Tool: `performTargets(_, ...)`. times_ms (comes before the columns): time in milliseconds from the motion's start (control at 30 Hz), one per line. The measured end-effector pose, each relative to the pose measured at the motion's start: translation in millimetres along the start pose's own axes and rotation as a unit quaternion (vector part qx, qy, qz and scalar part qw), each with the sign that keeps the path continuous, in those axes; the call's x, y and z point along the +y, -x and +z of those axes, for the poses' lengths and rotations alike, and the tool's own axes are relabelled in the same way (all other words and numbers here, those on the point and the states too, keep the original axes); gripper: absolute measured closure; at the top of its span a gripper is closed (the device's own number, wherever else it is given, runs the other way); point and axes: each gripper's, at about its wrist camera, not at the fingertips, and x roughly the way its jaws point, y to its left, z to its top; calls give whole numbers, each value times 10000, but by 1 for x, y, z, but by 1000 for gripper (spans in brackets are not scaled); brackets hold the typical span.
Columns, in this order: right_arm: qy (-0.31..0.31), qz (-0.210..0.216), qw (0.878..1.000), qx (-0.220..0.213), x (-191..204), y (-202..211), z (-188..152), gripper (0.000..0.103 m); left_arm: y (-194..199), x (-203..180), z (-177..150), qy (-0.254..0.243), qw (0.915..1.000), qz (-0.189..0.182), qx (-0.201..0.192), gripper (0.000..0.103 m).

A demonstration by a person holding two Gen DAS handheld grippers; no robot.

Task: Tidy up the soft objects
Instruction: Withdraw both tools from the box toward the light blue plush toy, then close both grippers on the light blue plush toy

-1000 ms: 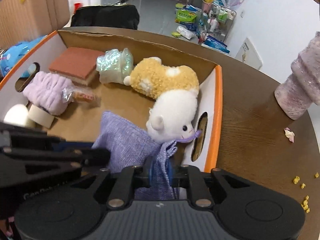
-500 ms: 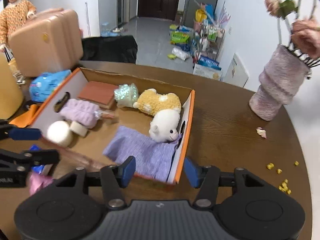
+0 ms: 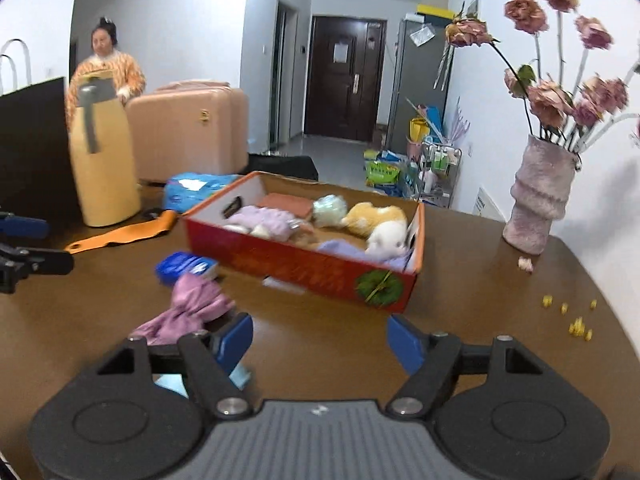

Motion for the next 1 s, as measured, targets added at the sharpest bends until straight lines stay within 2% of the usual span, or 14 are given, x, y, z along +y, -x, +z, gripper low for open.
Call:
performTargets(67,-54,24,9995,-299,15,19,-24,30,18,-6,-25,-103,9994,201,-280,2)
performTargets(167,-46,-126,9980,-624,38,39,-59,26,35,-18,-61,-174,9973,517,-482,2)
performTargets(233,-114,-247,9971,-708,50,48,-79,25,46,-25,-85,-71,9966,612,-548,2)
performTargets(300,-348,-291,9964,-714,59,57,-99,17,56,-33,-106,-54,9949,770,-652,1)
performTargets(367,-640,-284,9952,-679,64,62,-117,16,64,-39,-123,-140,9936,844,-737,0)
performTargets(433,-868,-328,9939,-600,68,65,-131,16,67,-39,-130,-90,9952,761,-612,0)
performTargets(567,-806,-311,9955,-395,76,66,-146,16,66,-32,-131,143,9983,392,-406,0)
performTargets(767,-1084,-202,9933,-332,69,58,-146,16,49,-37,-126,289,9994,65,-172,0)
performTargets(933,-1383,349,9896,-209,55,32,-132,18,19,-38,-110,606,9972,-428,70,0)
performTargets(1000,-1472,464,9879,-172,48,17,-121,18,4,-37,-100,668,9966,-470,50,0)
